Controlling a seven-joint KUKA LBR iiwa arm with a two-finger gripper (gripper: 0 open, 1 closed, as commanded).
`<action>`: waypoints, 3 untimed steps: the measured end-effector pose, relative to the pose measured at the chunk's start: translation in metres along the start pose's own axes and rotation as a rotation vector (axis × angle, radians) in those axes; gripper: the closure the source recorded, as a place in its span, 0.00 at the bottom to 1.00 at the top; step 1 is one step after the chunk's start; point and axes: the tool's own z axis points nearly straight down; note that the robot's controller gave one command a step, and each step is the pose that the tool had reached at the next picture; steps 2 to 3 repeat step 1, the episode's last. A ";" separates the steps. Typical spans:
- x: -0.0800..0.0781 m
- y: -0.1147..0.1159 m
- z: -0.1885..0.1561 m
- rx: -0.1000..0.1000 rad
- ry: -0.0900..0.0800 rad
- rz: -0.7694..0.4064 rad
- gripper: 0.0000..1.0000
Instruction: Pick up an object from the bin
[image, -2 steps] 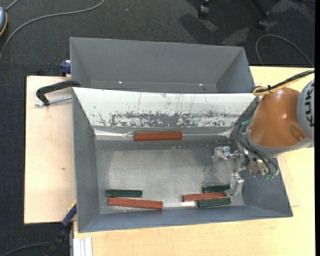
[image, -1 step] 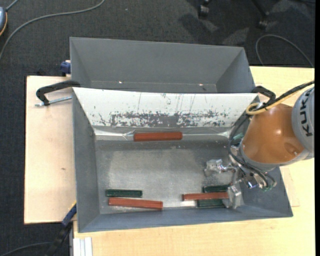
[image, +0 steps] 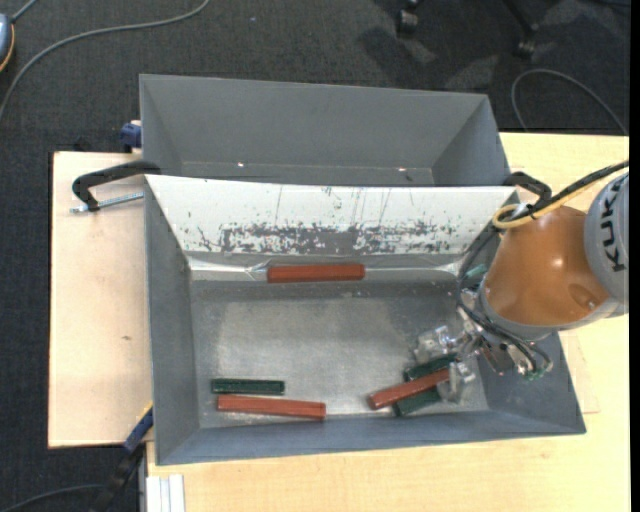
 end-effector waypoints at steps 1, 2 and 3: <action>-0.003 -0.026 -0.147 0.006 -0.007 -0.042 1.00; -0.003 -0.026 -0.147 0.006 -0.007 -0.042 1.00; -0.003 -0.026 -0.147 0.006 -0.007 -0.042 1.00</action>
Offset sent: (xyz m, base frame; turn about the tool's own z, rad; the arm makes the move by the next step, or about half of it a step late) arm 0.0077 -0.0229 0.1419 -0.0449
